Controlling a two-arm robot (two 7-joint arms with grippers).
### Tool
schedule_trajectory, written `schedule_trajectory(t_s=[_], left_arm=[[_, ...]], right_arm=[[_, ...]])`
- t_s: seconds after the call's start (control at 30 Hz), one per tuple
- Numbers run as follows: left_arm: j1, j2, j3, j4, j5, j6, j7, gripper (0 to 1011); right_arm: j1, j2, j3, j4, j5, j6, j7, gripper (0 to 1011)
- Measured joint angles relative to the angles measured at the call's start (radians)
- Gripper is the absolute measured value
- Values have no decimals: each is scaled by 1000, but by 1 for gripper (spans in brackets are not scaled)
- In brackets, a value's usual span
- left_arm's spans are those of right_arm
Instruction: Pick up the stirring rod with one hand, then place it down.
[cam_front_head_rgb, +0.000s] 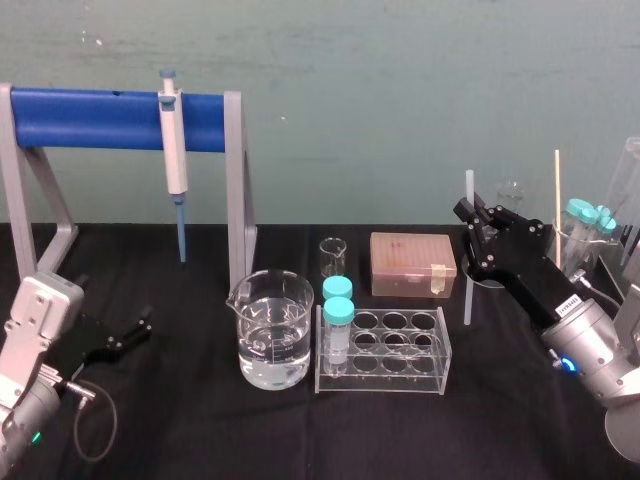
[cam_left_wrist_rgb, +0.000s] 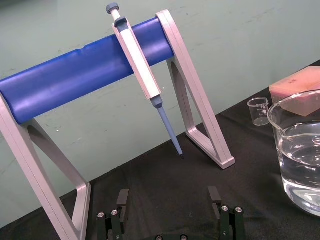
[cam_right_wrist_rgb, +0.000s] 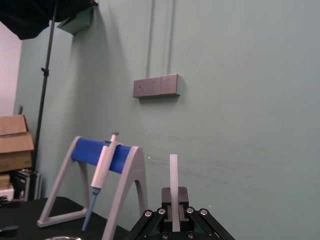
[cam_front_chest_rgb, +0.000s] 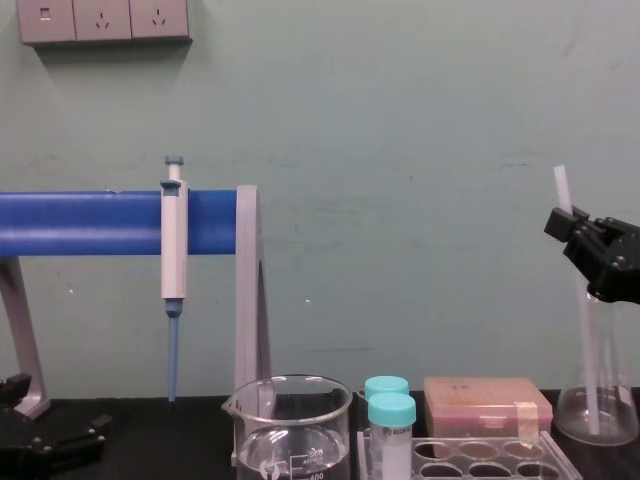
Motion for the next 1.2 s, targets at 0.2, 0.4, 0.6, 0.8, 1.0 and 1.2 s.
schedule_trajectory(t_s=[0.2, 0.4, 0.6, 0.8, 1.0, 1.2], left_arm=[[0, 0, 0, 0, 0, 0, 0, 1000], [0, 0, 0, 0, 0, 0, 0, 1000], [0, 0, 0, 0, 0, 0, 0, 1000], [0, 0, 0, 0, 0, 0, 0, 1000], [0, 0, 0, 0, 0, 0, 0, 1000], [0, 0, 0, 0, 0, 0, 0, 1000]], right_arm=[[-5, -1, -5, -9, 21, 10, 33, 70], [1, -1, -15, 3, 53, 10, 80, 70], [15, -4, -33, 29, 94, 15, 131, 70], [26, -7, -46, 53, 129, 33, 162, 70], [36, -8, -53, 76, 146, 40, 172, 70], [49, -9, -58, 100, 148, 39, 177, 70]])
